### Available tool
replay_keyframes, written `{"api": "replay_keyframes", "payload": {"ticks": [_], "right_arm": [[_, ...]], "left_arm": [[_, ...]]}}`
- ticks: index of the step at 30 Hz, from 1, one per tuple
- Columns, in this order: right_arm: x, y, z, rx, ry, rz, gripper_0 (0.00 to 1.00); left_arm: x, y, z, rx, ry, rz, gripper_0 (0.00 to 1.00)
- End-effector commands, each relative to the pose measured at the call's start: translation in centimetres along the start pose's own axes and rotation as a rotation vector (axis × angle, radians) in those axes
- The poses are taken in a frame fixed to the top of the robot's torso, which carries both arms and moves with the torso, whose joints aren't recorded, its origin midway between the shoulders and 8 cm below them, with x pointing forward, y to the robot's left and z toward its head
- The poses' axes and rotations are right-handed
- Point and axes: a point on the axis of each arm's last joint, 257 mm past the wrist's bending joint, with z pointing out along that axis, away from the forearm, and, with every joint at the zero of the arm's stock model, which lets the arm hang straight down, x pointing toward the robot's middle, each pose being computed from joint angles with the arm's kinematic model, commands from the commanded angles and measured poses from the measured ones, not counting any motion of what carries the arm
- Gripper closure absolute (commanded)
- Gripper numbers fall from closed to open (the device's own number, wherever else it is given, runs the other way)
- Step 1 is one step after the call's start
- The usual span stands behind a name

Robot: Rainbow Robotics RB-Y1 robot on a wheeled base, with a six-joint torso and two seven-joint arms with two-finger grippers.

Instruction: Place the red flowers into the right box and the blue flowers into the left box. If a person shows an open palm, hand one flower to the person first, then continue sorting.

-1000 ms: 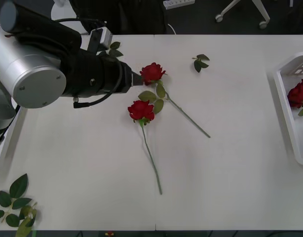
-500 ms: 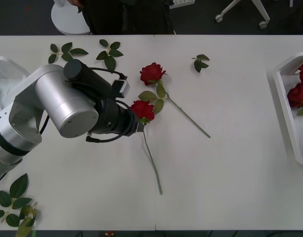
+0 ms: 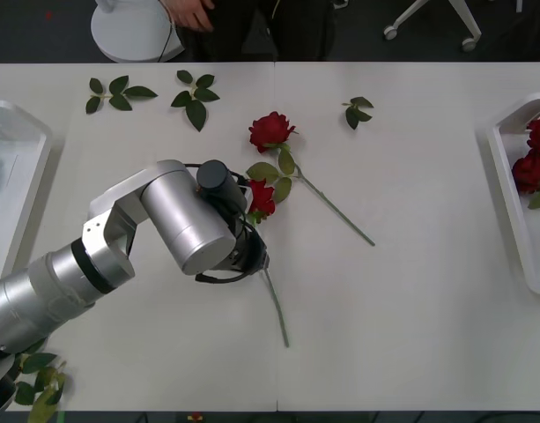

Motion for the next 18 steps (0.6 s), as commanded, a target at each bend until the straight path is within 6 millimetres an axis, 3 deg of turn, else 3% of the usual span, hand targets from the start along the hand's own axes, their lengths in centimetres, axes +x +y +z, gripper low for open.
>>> {"api": "replay_keyframes", "payload": {"ticks": [1,3,11,18], "right_arm": [[-4.1,4.1,-3.7,-0.029,-0.106,-0.153,0.0],[-5.4,7.7,-4.1,-0.061,-0.139,-0.185,0.0],[-7.5,19.1,-4.6,-0.201,-0.17,-0.182,0.0],[-9.3,26.5,-2.3,-0.268,-0.156,-0.148,0.0]], "left_arm": [[-2.6,-4.0,-0.3,0.036,-0.046,0.005,0.0],[-2.7,-4.3,0.4,0.027,-0.053,0.006,0.0],[-3.3,-4.8,3.7,-0.02,-0.102,0.052,0.0],[-2.9,-4.7,4.2,-0.03,-0.096,0.068,0.03]]}}
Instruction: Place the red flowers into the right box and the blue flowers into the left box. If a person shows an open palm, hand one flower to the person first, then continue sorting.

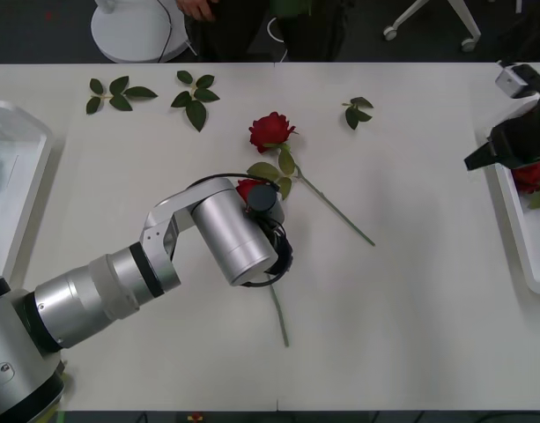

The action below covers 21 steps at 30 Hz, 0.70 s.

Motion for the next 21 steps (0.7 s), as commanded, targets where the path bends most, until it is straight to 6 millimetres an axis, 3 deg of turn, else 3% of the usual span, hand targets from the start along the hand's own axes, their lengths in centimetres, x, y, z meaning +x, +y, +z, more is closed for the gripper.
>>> {"api": "replay_keyframes", "payload": {"ticks": [1,3,4,5,12,21], "right_arm": [[-4.0,5.3,2.0,-0.05,-0.036,0.027,0.0],[-4.7,6.4,2.8,-0.057,-0.042,0.015,0.0],[-5.3,7.1,3.2,-0.062,-0.048,0.004,0.0],[-5.6,7.5,3.7,-0.06,-0.047,-0.003,0.0],[-7.5,10.6,6.1,-0.052,-0.067,-0.071,0.0],[-7.6,14.1,10.3,0.042,-0.059,-0.226,0.0]], "left_arm": [[-0.9,-1.7,-0.1,0.009,-0.024,-0.004,0.22],[-0.9,-1.5,0.0,0.0,-0.024,-0.003,0.61],[-0.8,-1.2,0.2,-0.01,-0.023,0.001,0.95],[-0.8,-1.0,0.3,-0.018,-0.027,0.009,1.0],[-0.8,0.0,0.7,-0.063,-0.044,0.06,1.0],[-1.0,1.4,0.5,-0.099,-0.05,0.078,1.0]]}}
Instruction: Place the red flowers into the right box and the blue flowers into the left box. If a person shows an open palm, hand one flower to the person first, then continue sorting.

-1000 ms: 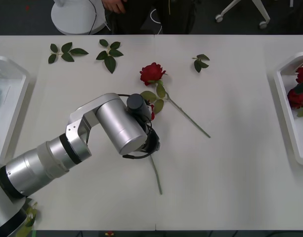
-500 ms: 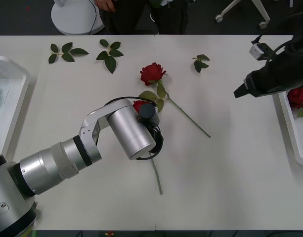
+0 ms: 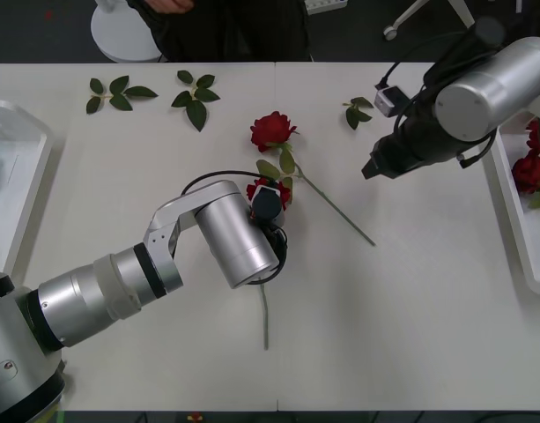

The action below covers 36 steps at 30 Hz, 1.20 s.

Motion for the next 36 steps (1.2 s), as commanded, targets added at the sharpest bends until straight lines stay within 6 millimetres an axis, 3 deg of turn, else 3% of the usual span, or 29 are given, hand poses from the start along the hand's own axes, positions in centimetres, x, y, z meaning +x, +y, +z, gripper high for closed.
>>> {"api": "replay_keyframes", "payload": {"ticks": [1,7,9,15,20,24,30,36], "right_arm": [[-3.2,3.4,0.8,0.0,-0.042,-0.07,0.0],[-4.9,5.2,2.8,-0.01,-0.073,-0.055,0.0],[-5.4,5.8,3.3,-0.014,-0.077,-0.051,0.0],[-6.1,7.3,4.7,-0.014,-0.08,-0.048,0.0],[-6.3,8.3,5.5,-0.007,-0.073,-0.059,0.0],[-6.1,9.4,6.4,-0.015,-0.061,-0.057,0.0],[-6.2,10.7,7.6,-0.004,-0.047,-0.063,0.0],[-6.6,11.8,8.5,0.006,-0.047,-0.072,0.0]], "left_arm": [[-0.2,-0.1,0.1,-0.021,-0.012,0.028,1.0],[-0.7,3.7,-1.1,-0.049,-0.037,0.032,1.0],[-0.9,5.8,-1.9,-0.058,-0.049,0.025,1.0],[-1.9,11.1,-5.0,-0.054,-0.095,-0.042,1.0],[-2.7,13.4,-7.8,0.022,-0.109,-0.121,1.0],[-4.6,12.0,-11.2,0.178,-0.115,-0.191,1.0],[-9.3,7.5,-18.3,0.422,-0.218,-0.256,1.0],[-13.4,5.7,-24.8,0.575,-0.377,-0.272,1.0]]}}
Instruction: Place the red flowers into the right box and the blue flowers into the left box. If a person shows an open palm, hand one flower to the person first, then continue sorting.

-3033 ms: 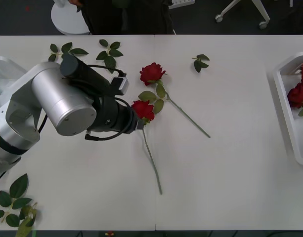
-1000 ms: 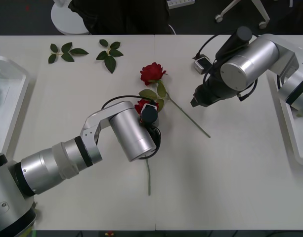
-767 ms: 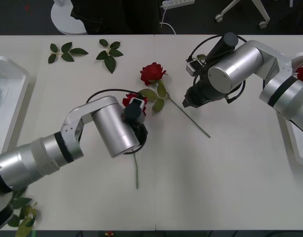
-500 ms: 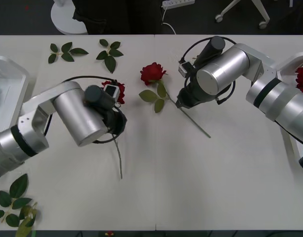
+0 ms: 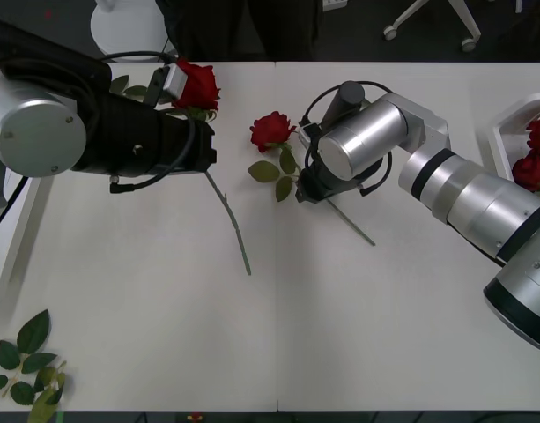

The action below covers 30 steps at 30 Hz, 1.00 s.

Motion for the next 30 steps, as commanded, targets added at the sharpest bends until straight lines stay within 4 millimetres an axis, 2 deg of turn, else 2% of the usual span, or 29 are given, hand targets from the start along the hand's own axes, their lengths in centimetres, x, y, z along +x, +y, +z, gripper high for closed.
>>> {"api": "replay_keyframes", "payload": {"ticks": [1,6,8,9,10,11,13,14,15,17,30], "right_arm": [[-4.3,2.5,-1.2,0.003,-0.069,-0.07,0.0],[-4.5,3.1,-0.4,0.023,-0.06,-0.078,0.0],[-4.5,3.2,-0.1,0.03,-0.059,-0.082,0.0],[-4.4,3.3,0.1,0.03,-0.059,-0.083,0.16],[-4.4,3.2,0.2,0.034,-0.059,-0.085,0.28],[-4.2,3.1,0.5,0.037,-0.06,-0.087,0.52],[-4.1,3.0,0.8,0.041,-0.059,-0.088,0.68],[-4.0,2.9,1.0,0.043,-0.058,-0.091,0.79],[-3.9,2.9,1.1,0.043,-0.057,-0.093,0.82],[-3.7,2.7,1.4,0.048,-0.056,-0.099,0.98],[-1.9,0.1,2.1,0.06,-0.012,-0.099,1.0]], "left_arm": [[-4.2,-5.6,-3.4,0.16,-0.15,-0.005,1.0],[-7.0,-10.9,-5.5,0.304,-0.288,0.031,1.0],[-7.6,-12.1,-6.1,0.331,-0.324,0.046,1.0],[-8.0,-12.9,-6.6,0.349,-0.348,0.058,1.0],[-8.2,-13.2,-6.8,0.355,-0.356,0.064,1.0],[-8.5,-14.0,-7.4,0.371,-0.377,0.078,1.0],[-9.0,-14.8,-8.0,0.392,-0.402,0.088,1.0],[-9.4,-15.5,-8.4,0.406,-0.419,0.098,1.0],[-9.4,-15.7,-8.5,0.408,-0.423,0.104,1.0],[-9.8,-16.1,-8.7,0.413,-0.437,0.117,1.0],[-9.9,-16.4,-8.5,0.411,-0.449,0.135,1.0]]}}
